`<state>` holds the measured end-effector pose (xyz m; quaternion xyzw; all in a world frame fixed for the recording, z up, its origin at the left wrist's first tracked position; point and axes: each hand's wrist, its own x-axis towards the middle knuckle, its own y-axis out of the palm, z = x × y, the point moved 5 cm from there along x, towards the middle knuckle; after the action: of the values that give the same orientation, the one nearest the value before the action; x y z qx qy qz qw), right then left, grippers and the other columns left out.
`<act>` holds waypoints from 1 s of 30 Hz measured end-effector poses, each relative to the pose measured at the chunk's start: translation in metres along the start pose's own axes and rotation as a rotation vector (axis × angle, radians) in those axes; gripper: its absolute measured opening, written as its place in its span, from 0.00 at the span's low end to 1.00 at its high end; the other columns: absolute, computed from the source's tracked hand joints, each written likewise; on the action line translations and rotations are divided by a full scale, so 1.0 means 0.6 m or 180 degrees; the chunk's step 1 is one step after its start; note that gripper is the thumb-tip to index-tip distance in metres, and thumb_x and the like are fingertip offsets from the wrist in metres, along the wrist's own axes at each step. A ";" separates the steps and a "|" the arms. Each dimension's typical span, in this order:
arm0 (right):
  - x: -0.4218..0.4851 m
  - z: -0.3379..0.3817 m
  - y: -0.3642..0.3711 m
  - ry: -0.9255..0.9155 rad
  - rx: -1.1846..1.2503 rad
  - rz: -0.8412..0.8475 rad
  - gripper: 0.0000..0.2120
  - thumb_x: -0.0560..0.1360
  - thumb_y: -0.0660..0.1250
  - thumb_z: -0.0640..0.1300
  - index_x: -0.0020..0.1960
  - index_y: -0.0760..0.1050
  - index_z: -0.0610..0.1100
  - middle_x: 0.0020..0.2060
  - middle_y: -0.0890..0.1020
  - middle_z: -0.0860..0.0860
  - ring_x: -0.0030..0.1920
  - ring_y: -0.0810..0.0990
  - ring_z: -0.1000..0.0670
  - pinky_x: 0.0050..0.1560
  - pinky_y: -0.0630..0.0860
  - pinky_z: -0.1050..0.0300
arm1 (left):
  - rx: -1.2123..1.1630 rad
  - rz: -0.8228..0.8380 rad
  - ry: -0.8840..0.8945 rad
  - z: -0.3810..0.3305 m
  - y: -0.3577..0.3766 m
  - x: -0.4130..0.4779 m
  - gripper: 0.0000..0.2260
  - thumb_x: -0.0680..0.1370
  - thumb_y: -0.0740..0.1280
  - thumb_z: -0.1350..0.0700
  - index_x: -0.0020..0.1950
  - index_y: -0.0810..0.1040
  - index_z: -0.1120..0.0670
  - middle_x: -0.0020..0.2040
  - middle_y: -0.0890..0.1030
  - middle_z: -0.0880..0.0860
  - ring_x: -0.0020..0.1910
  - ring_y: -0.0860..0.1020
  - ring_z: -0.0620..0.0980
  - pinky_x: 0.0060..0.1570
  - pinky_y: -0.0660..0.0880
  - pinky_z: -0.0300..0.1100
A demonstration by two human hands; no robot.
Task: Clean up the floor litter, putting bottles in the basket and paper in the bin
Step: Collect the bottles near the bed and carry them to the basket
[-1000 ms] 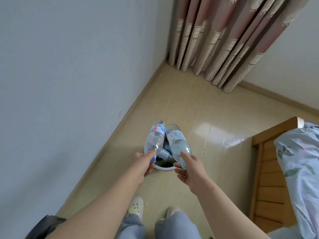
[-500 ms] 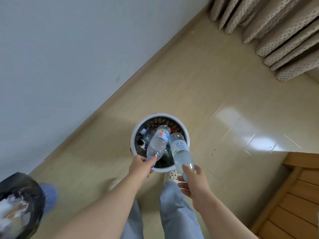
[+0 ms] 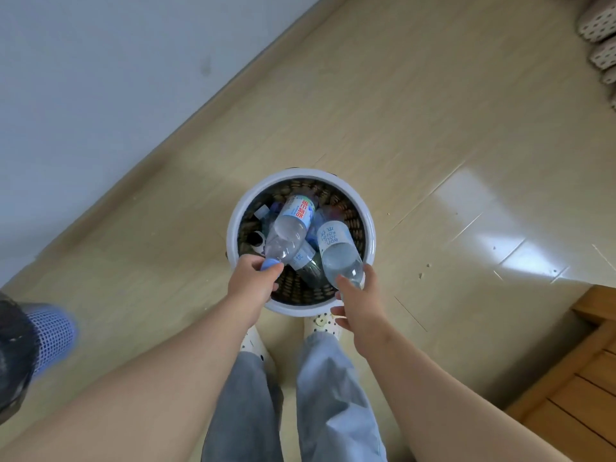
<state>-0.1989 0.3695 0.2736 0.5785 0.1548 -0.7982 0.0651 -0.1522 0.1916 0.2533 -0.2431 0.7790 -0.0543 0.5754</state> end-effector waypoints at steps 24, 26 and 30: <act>0.018 0.032 0.065 -0.0083 -0.0686 -0.0057 0.14 0.76 0.58 0.39 0.61 0.72 0.46 0.40 0.76 0.51 0.38 0.75 0.49 0.45 0.76 0.53 | 0.0258 0.0451 -0.0080 -0.006 -0.014 -0.004 0.10 0.77 0.64 0.54 0.58 0.76 0.52 0.46 0.79 0.50 0.46 0.78 0.49 0.44 0.74 0.42; -0.009 0.067 0.075 -0.0214 -0.0570 -0.0011 0.12 0.77 0.57 0.39 0.58 0.73 0.45 0.38 0.76 0.50 0.35 0.74 0.50 0.40 0.74 0.55 | -0.0182 0.0496 -0.0058 -0.038 -0.035 -0.025 0.03 0.78 0.63 0.55 0.48 0.76 0.50 0.43 0.79 0.50 0.42 0.78 0.46 0.45 0.74 0.41; -0.081 0.143 0.101 -0.0523 -0.0275 0.0047 0.08 0.78 0.57 0.40 0.49 0.74 0.47 0.41 0.77 0.51 0.36 0.76 0.51 0.38 0.73 0.58 | -0.0821 0.0272 0.0135 -0.106 -0.098 -0.065 0.07 0.79 0.61 0.57 0.42 0.71 0.48 0.42 0.77 0.48 0.39 0.77 0.43 0.47 0.74 0.40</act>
<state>-0.2438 0.2811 0.3335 0.5088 0.1790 -0.8351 0.1083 -0.1836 0.1450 0.3296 -0.2804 0.8011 0.0656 0.5246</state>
